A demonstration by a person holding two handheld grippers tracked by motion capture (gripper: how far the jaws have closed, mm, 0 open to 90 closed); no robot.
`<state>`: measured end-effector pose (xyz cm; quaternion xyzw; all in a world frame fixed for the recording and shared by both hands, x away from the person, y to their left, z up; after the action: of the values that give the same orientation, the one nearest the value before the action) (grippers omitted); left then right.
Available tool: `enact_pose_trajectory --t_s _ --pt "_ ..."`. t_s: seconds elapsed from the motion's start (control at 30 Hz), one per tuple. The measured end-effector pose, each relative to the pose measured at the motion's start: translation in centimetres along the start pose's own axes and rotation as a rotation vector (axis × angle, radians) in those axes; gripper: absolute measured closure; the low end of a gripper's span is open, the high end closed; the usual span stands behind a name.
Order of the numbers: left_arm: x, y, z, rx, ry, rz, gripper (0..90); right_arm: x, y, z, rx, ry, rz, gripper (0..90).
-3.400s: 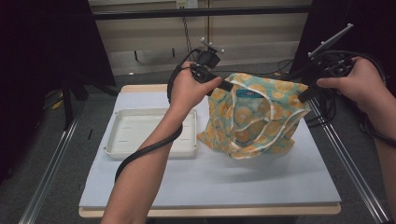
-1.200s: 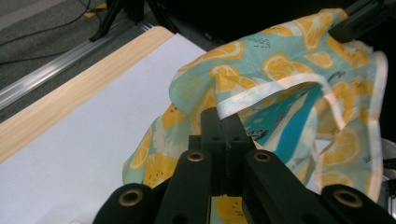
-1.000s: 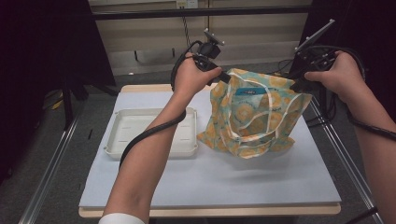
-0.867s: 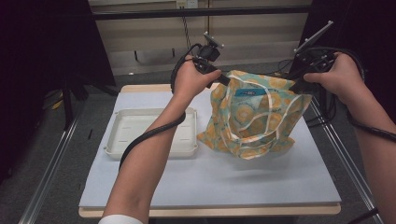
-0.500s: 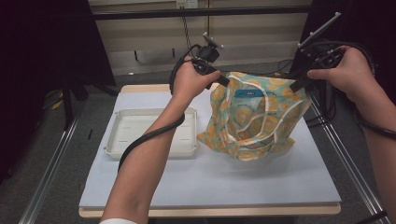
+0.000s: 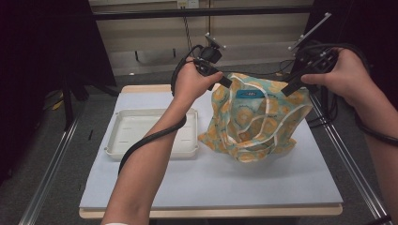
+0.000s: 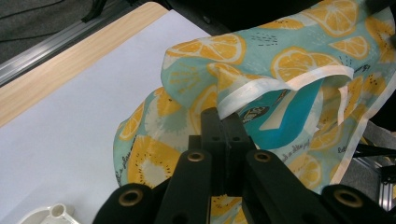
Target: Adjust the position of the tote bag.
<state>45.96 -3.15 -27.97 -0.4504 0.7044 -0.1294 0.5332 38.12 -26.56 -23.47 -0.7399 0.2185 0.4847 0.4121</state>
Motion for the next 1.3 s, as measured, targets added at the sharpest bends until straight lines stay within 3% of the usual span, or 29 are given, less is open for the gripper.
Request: enact_pose_trajectory --t_s 0.1,0.23,0.3,0.37,0.5,0.7,0.8,0.93,1.07,1.17,1.3 --pt "0.2 0.1 0.0 0.002 0.006 0.002 90.0 1.4 -0.2 0.6 -0.037 0.005 0.008 53.1" --pt "0.3 0.2 0.1 -0.001 0.008 0.006 90.0 2.5 -0.4 1.2 -0.079 -0.005 0.029 66.4" --pt "0.3 0.2 0.2 -0.004 0.006 0.006 90.0 2.7 -0.4 1.3 -0.092 0.009 0.051 76.3" --pt "0.3 0.3 0.4 -0.007 0.004 0.007 90.0 2.5 -0.5 1.2 -0.087 0.017 0.060 80.6" --pt "0.2 0.5 0.6 -0.013 0.005 0.005 90.0 0.9 -1.1 0.6 -0.036 -0.007 0.013 88.0" --pt "0.1 0.8 0.7 -0.008 0.004 0.004 90.0 -0.8 -2.3 -0.2 0.046 -0.026 -0.081 90.0" --pt "0.1 1.2 0.8 -0.008 0.003 0.008 90.0 -0.1 -2.7 -0.2 0.071 -0.025 -0.083 90.0" --pt "0.1 1.9 0.8 -0.010 0.015 0.001 89.6 1.9 -2.5 0.4 0.066 -0.044 -0.030 90.0" --pt "0.0 2.8 0.6 -0.007 0.030 0.014 79.9 3.3 -2.1 0.8 0.057 -0.052 -0.004 90.0" --pt "-0.1 3.4 0.2 0.015 0.036 0.019 63.3 3.6 -2.0 0.9 0.052 -0.051 0.012 90.0" --pt "0.1 4.7 -0.4 0.033 0.053 0.035 49.3 3.7 -2.0 1.2 0.051 -0.046 0.010 90.0"
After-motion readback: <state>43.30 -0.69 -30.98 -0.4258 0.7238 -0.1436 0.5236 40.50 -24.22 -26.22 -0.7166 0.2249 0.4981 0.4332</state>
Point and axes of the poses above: each handheld gripper's, and its own axes: x roughly forward along the jaws, y roughly out of its underside, z roughly to its left, the point moved 4 cm from there along x, roughly forward along the jaws, and after that the axes turned 12 degrees about y, right-handed, at the moved point
